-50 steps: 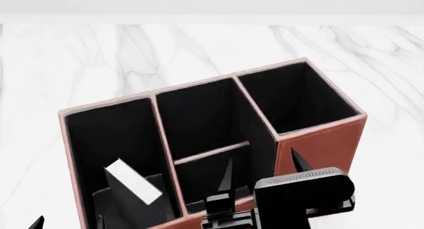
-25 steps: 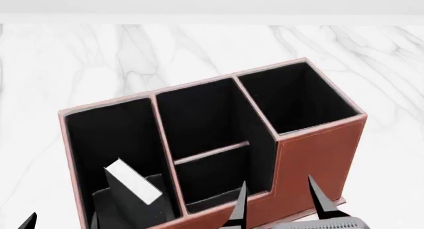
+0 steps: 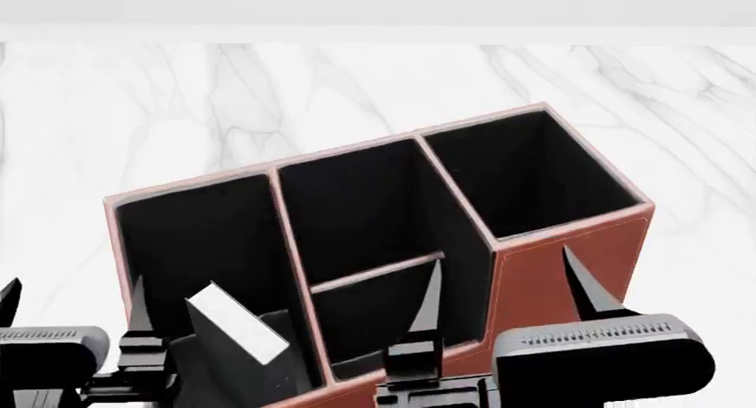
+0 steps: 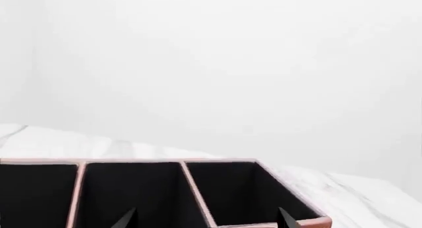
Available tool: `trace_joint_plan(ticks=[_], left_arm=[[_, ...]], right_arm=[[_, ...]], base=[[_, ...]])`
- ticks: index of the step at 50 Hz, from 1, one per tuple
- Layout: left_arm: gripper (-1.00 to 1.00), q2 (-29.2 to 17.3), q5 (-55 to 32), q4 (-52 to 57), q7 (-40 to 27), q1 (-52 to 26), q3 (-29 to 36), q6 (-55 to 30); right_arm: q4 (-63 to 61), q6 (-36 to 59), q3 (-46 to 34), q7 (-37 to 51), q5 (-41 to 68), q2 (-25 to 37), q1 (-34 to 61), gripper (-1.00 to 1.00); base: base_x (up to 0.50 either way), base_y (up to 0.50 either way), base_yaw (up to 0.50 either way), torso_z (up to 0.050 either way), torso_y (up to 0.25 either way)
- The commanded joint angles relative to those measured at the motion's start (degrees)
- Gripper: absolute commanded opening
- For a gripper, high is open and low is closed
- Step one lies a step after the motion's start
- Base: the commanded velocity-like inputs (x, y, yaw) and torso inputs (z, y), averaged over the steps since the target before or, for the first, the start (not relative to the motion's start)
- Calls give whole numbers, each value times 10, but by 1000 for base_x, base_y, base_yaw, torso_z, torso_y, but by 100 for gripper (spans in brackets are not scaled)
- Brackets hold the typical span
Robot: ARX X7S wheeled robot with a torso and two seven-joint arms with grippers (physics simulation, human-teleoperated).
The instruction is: Pick up the book and place it in the left compartment of the caddy.
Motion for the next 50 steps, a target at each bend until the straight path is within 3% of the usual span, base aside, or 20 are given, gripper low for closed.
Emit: trace_joint_plan(ticks=[1, 17, 50], left_arm=[[100, -8, -31, 62, -26, -74, -17, -91], [100, 3, -64, 85, -44, -183, -21, -181], [100, 23, -112, 112, -73, -338, -40, -285]], right_arm=[[-42, 51, 31, -6, 56, 17, 75, 100], [-33, 118, 80, -25, 152, 14, 186, 100], [-4, 215, 109, -31, 213, -27, 309, 100]], base=[[0, 0, 0, 0, 0], [0, 0, 0, 0, 0], [0, 0, 0, 0, 0]])
